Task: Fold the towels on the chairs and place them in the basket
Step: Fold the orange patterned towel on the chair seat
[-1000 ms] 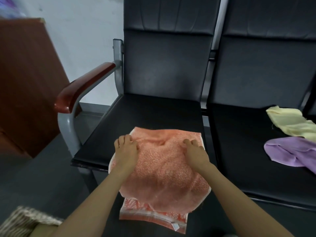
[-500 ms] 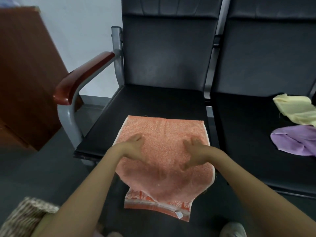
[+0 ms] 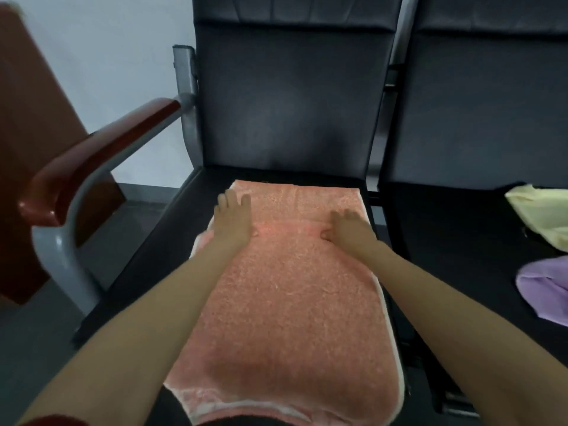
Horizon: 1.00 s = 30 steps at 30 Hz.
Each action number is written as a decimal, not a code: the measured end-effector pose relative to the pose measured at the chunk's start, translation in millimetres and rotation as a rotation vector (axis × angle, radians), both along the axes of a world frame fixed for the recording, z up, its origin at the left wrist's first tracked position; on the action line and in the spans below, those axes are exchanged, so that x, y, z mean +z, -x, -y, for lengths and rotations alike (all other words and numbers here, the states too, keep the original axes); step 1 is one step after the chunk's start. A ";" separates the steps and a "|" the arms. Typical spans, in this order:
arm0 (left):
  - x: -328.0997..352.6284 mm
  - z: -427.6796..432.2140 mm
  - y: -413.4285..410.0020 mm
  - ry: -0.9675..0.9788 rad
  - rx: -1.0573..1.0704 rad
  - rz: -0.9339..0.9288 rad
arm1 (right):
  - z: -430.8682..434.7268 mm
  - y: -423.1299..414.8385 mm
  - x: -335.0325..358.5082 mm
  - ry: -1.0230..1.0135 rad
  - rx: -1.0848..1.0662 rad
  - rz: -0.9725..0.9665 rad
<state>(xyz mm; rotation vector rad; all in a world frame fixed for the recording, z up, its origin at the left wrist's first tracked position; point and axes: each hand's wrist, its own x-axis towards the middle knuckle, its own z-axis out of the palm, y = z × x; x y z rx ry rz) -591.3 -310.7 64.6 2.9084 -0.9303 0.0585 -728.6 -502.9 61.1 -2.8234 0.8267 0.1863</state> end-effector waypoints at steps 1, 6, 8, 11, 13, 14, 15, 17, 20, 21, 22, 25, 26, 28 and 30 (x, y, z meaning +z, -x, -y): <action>-3.3 8.1 2.2 0.019 0.010 0.088 | -0.9 -5.3 -4.0 0.185 -0.010 0.062; -15.6 13.7 11.5 0.146 0.034 -0.175 | -20.7 -15.1 -12.3 0.205 0.051 0.236; -9.2 -1.6 14.6 0.203 -0.011 -0.294 | -21.5 -12.2 -6.4 0.083 0.023 0.199; 8.6 -31.6 26.8 0.107 -0.172 -0.508 | -23.5 6.0 16.8 -0.230 0.080 0.082; 14.9 -48.9 35.3 -0.072 -0.312 -0.589 | -26.5 24.9 31.0 -0.373 0.227 -0.095; 15.9 -55.9 38.1 -0.137 -0.353 -0.623 | -28.3 34.6 35.1 -0.398 0.276 -0.172; 15.8 -61.5 38.8 -0.194 -0.377 -0.643 | -30.3 43.8 36.7 -0.390 0.313 -0.238; 14.0 -69.7 37.0 -0.294 -0.399 -0.631 | -30.1 56.5 34.2 -0.303 0.356 -0.322; 8.2 -75.7 33.6 -0.304 -0.420 -0.628 | -26.8 63.9 27.0 -0.259 0.375 -0.363; 6.3 -76.4 30.3 -0.277 -0.427 -0.641 | -25.2 63.4 26.7 -0.261 0.372 -0.365; 4.2 -76.4 26.1 -0.233 -0.424 -0.652 | -21.9 59.9 25.9 -0.264 0.355 -0.359; -1.4 -62.0 11.6 -0.010 -0.263 -0.495 | -12.4 41.0 19.0 -0.183 0.236 -0.250; -1.2 -53.1 11.8 -0.002 -0.188 -0.293 | -11.4 34.5 17.3 -0.099 0.155 -0.152; 5.2 -34.4 24.4 -0.045 -0.090 0.082 | -17.7 27.2 16.3 0.180 0.038 0.053; 10.1 -22.3 38.0 0.042 -0.085 0.101 | -29.2 27.4 13.5 0.338 0.091 0.189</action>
